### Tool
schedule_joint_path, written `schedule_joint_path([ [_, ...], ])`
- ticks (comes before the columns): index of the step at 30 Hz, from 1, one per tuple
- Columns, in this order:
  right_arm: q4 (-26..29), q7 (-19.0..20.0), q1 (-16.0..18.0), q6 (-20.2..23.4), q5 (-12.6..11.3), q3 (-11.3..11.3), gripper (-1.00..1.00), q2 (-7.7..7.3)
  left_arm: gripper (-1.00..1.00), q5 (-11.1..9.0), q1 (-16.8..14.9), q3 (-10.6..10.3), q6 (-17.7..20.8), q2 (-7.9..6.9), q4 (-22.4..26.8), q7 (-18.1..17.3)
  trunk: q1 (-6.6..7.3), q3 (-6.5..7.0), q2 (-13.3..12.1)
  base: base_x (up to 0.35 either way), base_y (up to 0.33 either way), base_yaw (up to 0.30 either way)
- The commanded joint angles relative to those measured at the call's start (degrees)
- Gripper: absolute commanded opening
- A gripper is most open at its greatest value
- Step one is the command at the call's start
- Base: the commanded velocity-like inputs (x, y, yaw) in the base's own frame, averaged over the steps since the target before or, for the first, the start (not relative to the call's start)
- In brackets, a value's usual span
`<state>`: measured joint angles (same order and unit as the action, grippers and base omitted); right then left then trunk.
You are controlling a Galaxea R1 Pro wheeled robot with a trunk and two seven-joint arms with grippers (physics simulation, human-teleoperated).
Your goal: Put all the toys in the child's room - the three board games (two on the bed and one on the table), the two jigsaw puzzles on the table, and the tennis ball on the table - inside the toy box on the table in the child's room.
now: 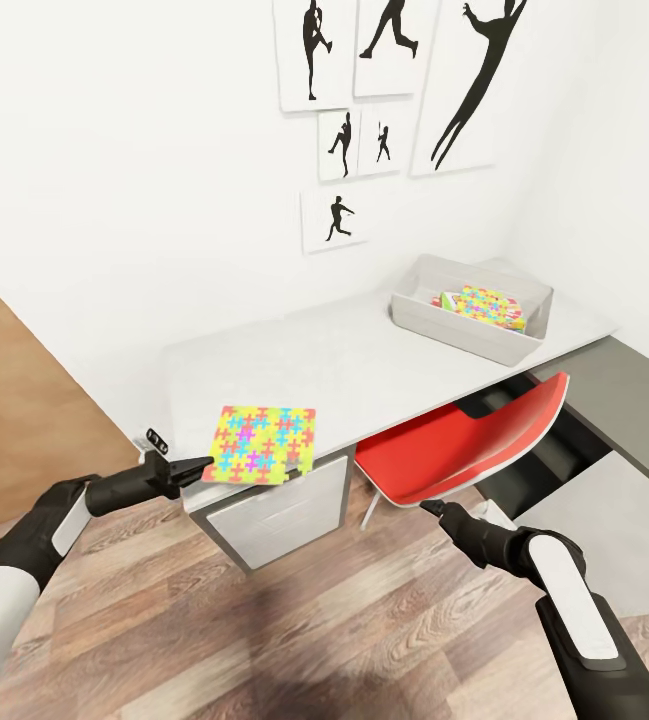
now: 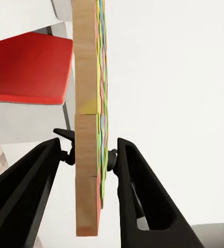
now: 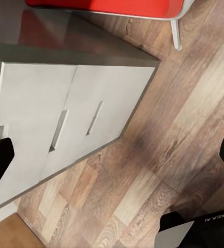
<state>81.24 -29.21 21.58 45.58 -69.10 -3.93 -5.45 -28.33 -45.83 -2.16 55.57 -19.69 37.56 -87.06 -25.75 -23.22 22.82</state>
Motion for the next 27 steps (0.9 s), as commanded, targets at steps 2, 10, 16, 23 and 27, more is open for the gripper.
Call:
schedule_joint_path([
  [2, 0.1, -0.6, 0.0, 0.1, -0.6, 0.0, 1.0, 0.0, -1.0, -0.1, 0.0, -0.3, 0.6, -0.07, 0.0, -0.3, -0.03, -0.09, 0.1, 0.0, 0.0, 0.0],
  [10, 0.7, -0.6, 0.0, 0.1, -0.8, -0.1, 1.0, 0.0, -1.0, -0.1, 0.0, -0.4, 0.6, -0.16, 0.1, -1.0, -0.03, 0.2, 0.1, 0.0, 0.0, -0.029],
  [16, 0.8, -0.6, 0.0, 0.1, -1.0, -0.2, 1.0, -0.01, -1.0, -0.1, 0.0, -0.4, 0.6, -0.17, 0.1, -1.3, -0.03, 0.71, 0.1, 0.0, 0.0, -0.132],
  [23, 0.8, -0.6, 0.0, 0.2, -1.0, -0.3, 1.0, -0.06, -1.0, -0.1, 0.0, -0.4, 0.5, -0.16, 0.1, -1.4, -0.03, 1.28, 0.1, 0.0, 0.0, -0.184],
  [27, 0.8, -0.3, 0.0, 0.2, -1.0, -0.2, 1.0, -0.01, -1.0, -0.1, 0.0, -0.4, 0.5, -0.17, 0.1, -1.4, -0.03, 1.59, 0.1, 0.0, 0.0, -0.196],
])
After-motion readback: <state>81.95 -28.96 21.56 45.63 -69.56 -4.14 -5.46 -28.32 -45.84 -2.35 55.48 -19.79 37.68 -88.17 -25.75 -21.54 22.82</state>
